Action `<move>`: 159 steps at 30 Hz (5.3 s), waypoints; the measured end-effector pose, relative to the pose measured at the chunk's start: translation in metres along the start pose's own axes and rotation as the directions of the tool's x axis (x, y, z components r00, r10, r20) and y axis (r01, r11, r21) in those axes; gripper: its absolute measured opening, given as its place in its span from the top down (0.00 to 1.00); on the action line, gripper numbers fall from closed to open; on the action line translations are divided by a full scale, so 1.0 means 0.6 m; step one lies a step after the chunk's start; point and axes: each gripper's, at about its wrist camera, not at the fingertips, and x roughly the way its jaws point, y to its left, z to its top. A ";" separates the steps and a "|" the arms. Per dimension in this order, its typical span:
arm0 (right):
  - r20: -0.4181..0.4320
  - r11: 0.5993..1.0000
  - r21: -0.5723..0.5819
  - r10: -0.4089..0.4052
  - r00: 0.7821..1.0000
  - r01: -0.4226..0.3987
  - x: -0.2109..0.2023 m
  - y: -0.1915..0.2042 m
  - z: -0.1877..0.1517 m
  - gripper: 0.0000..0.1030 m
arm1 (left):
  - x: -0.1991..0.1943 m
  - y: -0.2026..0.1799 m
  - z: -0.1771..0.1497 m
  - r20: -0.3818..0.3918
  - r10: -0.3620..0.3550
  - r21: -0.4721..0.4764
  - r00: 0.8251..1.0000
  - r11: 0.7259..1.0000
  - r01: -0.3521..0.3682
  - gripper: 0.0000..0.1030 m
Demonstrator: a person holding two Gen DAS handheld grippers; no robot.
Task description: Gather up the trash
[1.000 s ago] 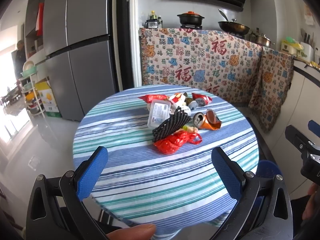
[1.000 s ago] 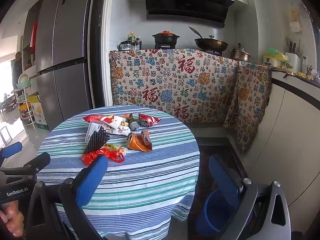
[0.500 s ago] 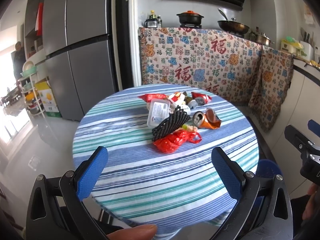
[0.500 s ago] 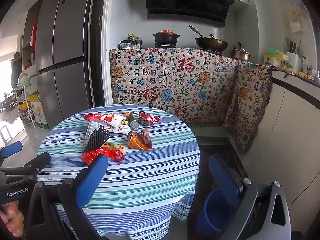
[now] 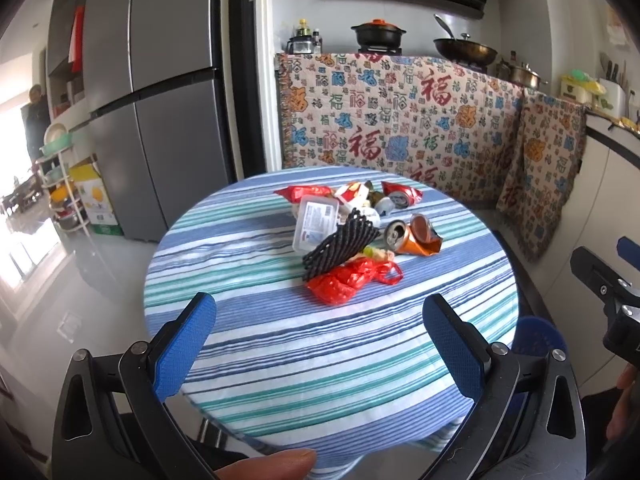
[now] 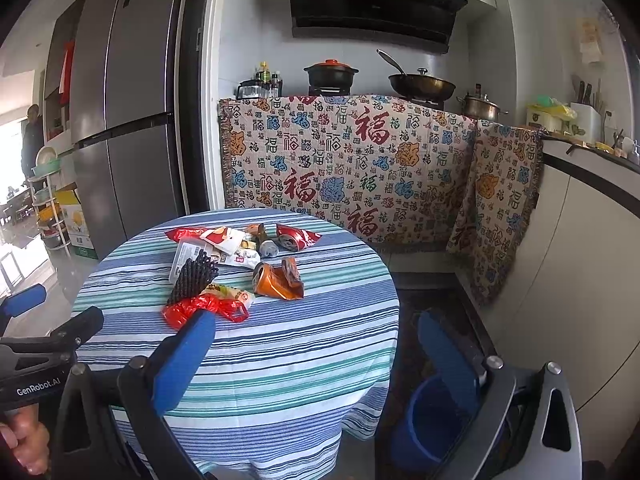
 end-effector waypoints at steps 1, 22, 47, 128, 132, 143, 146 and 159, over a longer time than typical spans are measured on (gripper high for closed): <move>0.000 1.000 0.001 -0.001 1.000 0.001 0.001 0.001 0.000 0.00 | 0.000 0.000 0.001 0.000 0.000 0.000 1.000 1.000 0.000 0.00; -0.030 1.000 0.007 -0.002 1.000 0.002 0.028 -0.006 -0.013 0.00 | 0.108 0.022 -0.023 -0.089 -0.205 0.035 0.975 0.977 0.209 0.00; -0.189 1.000 -0.010 -0.008 0.982 0.006 0.125 0.008 -0.089 0.00 | 0.297 -0.019 0.004 -0.272 -0.360 0.280 0.892 0.858 0.431 0.05; -0.414 0.977 -0.072 0.153 0.897 -0.200 0.473 0.029 -0.055 0.00 | 0.426 0.191 -0.014 -0.342 -0.060 0.047 0.938 0.996 0.081 0.00; -0.414 0.977 -0.073 0.153 0.897 -0.200 0.472 0.030 -0.055 0.00 | 0.426 0.190 -0.015 -0.342 -0.060 0.047 0.938 0.996 0.081 0.00; -0.412 0.978 -0.069 0.150 0.899 -0.195 0.472 0.026 -0.056 0.00 | 0.425 0.190 -0.016 -0.341 -0.060 0.046 0.938 0.996 0.080 0.00; -0.412 0.978 -0.069 0.150 0.899 -0.195 0.472 0.026 -0.056 0.00 | 0.426 0.189 -0.016 -0.341 -0.060 0.046 0.938 0.996 0.080 0.00; -0.411 0.978 -0.068 0.150 0.899 -0.195 0.471 0.024 -0.056 0.00 | 0.425 0.192 -0.014 -0.340 -0.061 0.044 0.938 0.996 0.081 0.00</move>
